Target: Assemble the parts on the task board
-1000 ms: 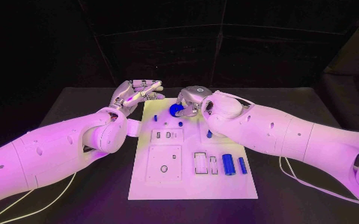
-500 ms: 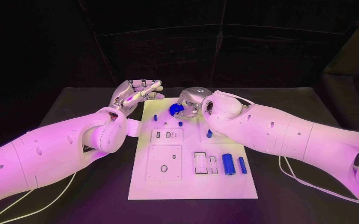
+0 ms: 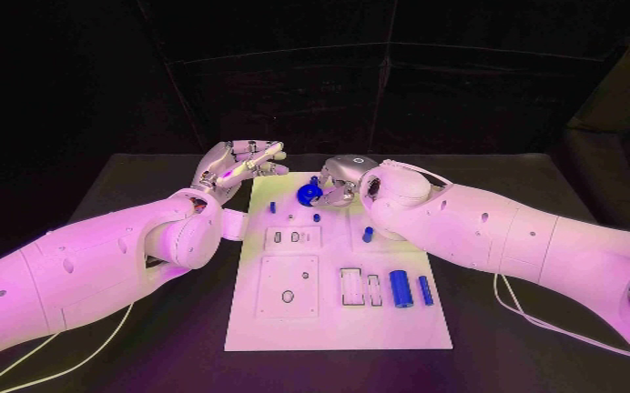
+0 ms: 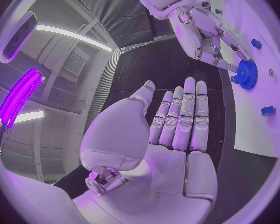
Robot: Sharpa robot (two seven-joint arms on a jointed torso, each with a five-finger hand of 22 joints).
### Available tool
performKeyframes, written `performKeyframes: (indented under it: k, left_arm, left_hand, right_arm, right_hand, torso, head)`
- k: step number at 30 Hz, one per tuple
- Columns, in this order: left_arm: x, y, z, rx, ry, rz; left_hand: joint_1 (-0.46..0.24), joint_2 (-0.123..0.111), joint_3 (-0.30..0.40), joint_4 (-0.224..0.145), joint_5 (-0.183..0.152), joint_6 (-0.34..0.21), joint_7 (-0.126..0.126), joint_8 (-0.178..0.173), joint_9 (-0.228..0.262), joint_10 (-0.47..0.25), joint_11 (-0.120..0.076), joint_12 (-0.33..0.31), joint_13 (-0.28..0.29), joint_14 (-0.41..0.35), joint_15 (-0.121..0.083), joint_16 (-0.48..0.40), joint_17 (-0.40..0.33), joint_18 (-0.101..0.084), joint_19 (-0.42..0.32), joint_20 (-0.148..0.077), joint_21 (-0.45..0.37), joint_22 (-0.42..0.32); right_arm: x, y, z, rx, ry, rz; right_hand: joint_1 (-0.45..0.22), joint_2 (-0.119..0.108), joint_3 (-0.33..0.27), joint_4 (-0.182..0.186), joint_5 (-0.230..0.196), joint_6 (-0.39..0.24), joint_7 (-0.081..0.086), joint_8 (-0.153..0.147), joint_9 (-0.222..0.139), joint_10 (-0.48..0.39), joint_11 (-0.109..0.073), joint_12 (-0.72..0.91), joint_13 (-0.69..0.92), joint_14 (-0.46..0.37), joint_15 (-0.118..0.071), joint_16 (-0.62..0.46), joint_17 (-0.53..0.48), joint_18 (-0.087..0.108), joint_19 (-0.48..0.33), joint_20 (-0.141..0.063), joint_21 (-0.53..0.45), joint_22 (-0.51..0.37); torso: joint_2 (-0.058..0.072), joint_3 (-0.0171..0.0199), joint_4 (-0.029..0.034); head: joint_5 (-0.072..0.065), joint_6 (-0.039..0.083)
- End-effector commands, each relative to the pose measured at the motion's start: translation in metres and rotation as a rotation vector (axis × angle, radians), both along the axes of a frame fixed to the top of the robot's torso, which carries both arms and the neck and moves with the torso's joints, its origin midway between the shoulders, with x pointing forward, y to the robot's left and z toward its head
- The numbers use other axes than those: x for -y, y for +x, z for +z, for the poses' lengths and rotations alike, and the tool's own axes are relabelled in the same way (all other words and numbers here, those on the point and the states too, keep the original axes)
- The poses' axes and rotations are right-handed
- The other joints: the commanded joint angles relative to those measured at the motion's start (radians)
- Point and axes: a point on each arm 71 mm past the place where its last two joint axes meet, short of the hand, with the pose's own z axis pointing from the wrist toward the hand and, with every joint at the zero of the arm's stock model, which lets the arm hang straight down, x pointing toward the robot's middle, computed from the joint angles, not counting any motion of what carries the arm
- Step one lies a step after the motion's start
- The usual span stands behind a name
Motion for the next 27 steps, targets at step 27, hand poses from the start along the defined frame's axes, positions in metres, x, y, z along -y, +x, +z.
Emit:
performKeyframes:
  k: [27]
  left_arm:
    - [-0.005,0.000,0.001,0.004,-0.004,-0.010]
  left_hand:
    - [0.011,0.004,0.004,-0.012,0.002,0.013,-0.001,-0.005,-0.001,0.016,-0.001,-0.005,0.000,0.007,-0.003,-0.008,0.004,0.006,0.010,-0.001,0.002,-0.003]
  right_arm:
    - [0.163,-0.017,0.018,-0.073,0.377,-0.052]
  right_hand:
    - [0.199,-0.024,0.012,-0.135,0.013,0.044,-0.017,0.015,0.003,0.004,-0.012,0.003,0.122,0.088,-0.006,0.002,0.182,-0.016,0.002,-0.007,0.001,0.007]
  torso:
    - [-0.002,0.0023,-0.0069]
  head:
    - [-0.015,0.014]
